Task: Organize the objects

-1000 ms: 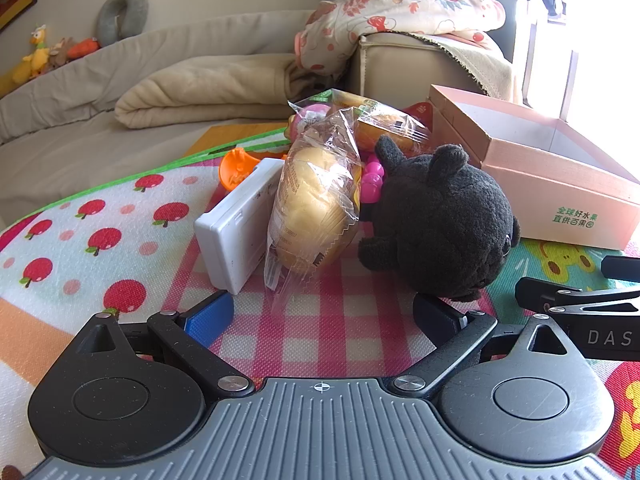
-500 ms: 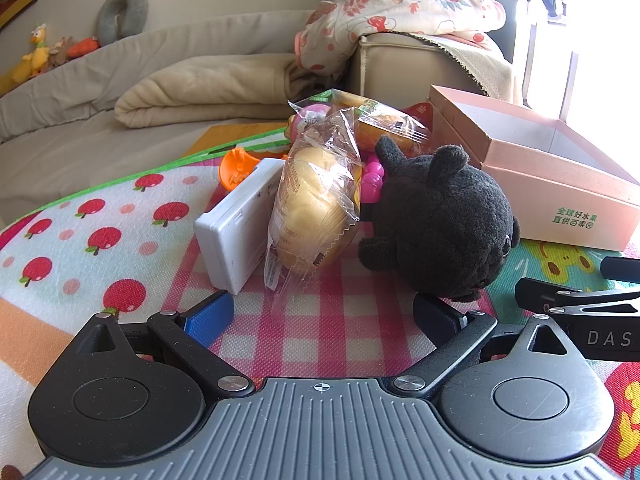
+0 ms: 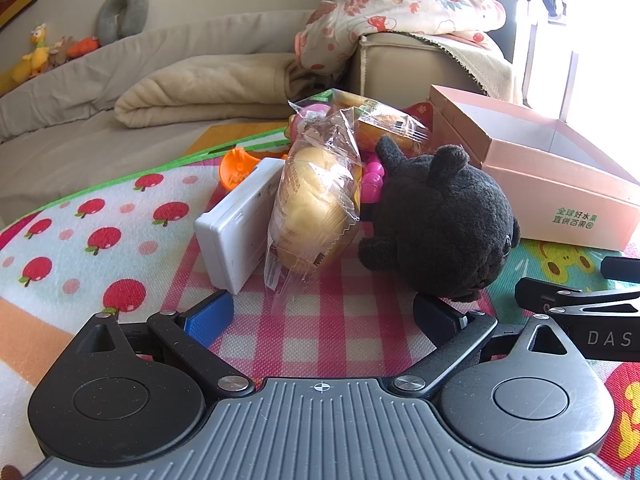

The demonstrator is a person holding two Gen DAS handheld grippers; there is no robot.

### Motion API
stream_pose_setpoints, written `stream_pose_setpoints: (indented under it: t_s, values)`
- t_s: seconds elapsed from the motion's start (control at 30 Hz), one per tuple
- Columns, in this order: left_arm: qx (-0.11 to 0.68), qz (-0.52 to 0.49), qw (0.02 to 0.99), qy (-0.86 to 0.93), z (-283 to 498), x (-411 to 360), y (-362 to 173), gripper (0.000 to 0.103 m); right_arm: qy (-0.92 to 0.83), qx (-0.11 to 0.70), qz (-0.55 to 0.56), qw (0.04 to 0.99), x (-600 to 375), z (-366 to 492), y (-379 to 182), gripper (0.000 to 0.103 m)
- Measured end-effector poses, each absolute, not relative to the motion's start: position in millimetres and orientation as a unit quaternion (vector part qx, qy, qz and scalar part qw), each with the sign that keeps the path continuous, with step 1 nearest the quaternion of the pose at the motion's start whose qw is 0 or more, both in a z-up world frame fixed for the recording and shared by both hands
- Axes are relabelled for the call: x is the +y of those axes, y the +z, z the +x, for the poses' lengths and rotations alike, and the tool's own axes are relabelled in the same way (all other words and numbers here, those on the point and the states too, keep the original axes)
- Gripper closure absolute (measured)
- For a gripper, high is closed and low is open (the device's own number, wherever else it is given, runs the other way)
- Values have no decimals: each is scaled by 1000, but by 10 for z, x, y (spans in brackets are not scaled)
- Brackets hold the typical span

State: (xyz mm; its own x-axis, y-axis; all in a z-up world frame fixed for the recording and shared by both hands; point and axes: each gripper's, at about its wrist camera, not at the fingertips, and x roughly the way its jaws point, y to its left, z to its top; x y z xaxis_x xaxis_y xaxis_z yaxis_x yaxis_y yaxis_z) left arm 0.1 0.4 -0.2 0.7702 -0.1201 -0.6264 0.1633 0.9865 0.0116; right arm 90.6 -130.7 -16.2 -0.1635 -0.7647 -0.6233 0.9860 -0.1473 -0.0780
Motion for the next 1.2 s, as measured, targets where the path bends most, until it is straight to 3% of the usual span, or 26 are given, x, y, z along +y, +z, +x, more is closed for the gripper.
stream_pose_setpoints:
  t_s: [1.2]
  values:
    - [328,38,935,-132,-17,-1,13,3,-723,242,228,605,-1305,908,-152,0]
